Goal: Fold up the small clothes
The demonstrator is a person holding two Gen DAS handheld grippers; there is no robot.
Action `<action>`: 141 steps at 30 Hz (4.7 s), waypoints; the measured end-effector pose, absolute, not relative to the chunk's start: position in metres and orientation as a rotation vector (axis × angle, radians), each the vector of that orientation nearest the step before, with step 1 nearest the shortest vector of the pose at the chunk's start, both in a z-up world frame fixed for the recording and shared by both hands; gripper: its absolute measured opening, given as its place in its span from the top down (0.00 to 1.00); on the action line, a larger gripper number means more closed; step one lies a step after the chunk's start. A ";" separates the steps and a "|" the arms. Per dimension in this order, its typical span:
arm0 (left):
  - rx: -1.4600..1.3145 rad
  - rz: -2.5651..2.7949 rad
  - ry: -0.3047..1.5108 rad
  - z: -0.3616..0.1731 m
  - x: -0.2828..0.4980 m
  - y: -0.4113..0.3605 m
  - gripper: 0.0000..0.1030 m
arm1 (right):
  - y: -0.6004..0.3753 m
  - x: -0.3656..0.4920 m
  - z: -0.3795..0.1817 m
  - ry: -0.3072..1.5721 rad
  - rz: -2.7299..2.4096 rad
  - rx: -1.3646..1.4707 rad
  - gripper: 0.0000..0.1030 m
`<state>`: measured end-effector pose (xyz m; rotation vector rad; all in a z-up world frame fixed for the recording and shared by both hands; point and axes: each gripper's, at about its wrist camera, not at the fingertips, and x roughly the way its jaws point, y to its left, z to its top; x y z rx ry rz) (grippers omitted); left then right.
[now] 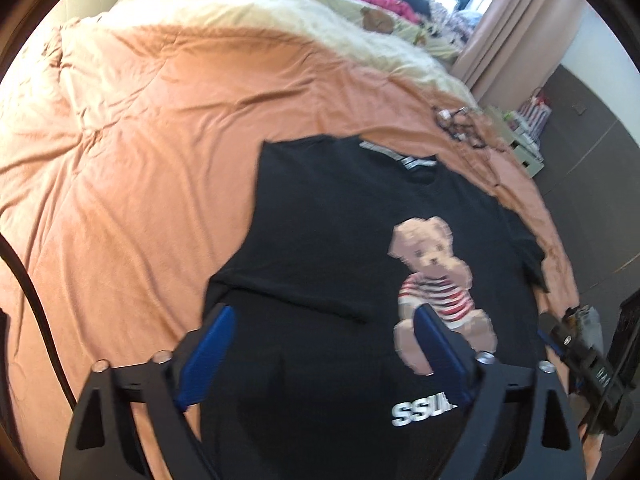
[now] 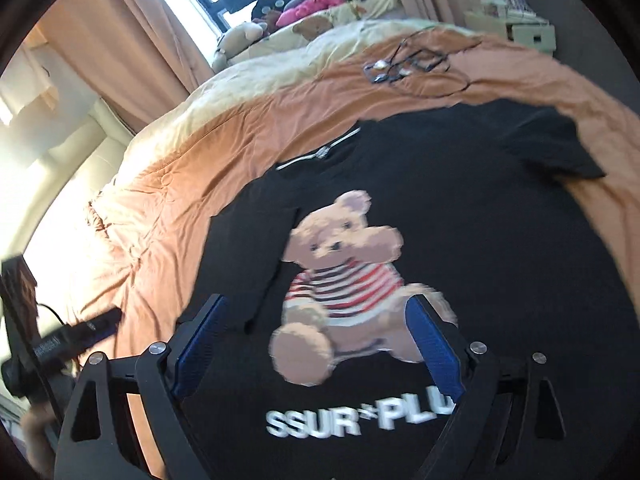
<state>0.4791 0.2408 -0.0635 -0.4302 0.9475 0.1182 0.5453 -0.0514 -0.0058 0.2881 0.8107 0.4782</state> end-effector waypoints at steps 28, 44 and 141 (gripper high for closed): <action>-0.292 0.035 1.007 -0.099 0.606 0.141 0.32 | -0.214 0.598 -0.045 0.740 0.251 0.501 0.01; -0.230 0.045 1.118 -0.180 0.702 0.157 0.58 | -0.231 0.683 -0.069 0.775 0.146 0.579 0.17; -0.389 -0.397 1.130 -0.201 0.762 -0.087 0.78 | -0.294 0.705 -0.176 0.704 0.072 1.070 0.70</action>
